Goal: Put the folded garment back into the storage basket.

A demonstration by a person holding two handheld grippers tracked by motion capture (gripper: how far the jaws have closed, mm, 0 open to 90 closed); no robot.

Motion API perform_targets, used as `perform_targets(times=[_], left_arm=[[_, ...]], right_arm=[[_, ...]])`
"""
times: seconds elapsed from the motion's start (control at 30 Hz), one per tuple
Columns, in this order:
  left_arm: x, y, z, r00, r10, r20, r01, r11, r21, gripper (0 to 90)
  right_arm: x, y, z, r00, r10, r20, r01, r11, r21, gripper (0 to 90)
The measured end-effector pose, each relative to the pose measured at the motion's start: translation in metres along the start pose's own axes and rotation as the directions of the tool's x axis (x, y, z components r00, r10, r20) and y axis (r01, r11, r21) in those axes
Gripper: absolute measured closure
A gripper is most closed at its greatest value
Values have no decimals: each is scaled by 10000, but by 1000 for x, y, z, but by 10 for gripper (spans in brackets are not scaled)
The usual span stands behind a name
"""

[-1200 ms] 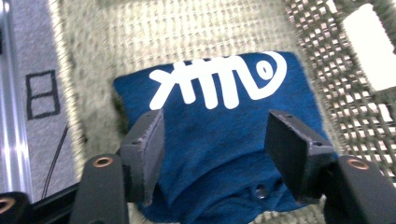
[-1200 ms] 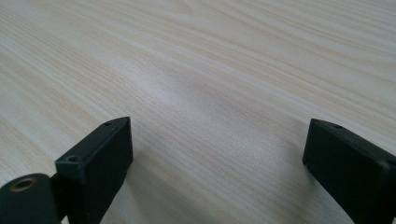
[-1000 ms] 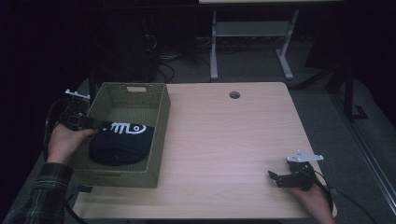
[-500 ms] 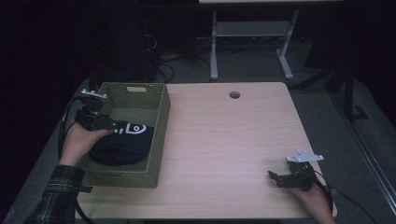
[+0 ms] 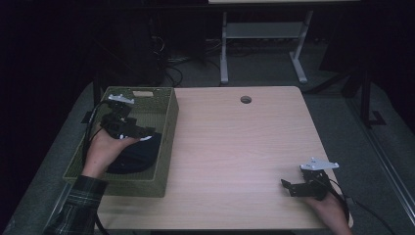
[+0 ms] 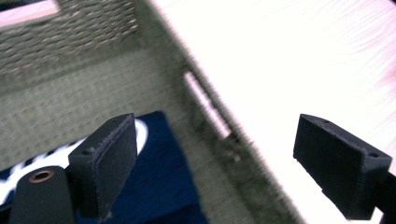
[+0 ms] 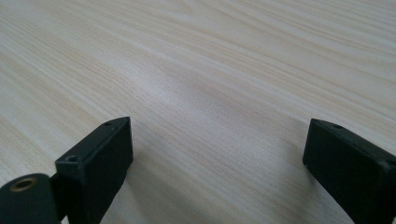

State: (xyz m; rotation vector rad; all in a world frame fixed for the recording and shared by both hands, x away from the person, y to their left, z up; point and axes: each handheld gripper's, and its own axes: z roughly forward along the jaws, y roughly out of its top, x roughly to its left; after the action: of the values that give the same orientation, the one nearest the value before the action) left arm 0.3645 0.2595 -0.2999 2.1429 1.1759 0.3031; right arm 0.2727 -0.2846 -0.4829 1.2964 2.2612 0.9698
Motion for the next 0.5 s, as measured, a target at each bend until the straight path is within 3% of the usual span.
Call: perform_targets(times=[0.5], left_arm=[[-52,9,34,9942,675,833,-653,9975,-286,140]], right_arm=[[0,0,0,10000,-12,-6,12,10000,-10,79]])
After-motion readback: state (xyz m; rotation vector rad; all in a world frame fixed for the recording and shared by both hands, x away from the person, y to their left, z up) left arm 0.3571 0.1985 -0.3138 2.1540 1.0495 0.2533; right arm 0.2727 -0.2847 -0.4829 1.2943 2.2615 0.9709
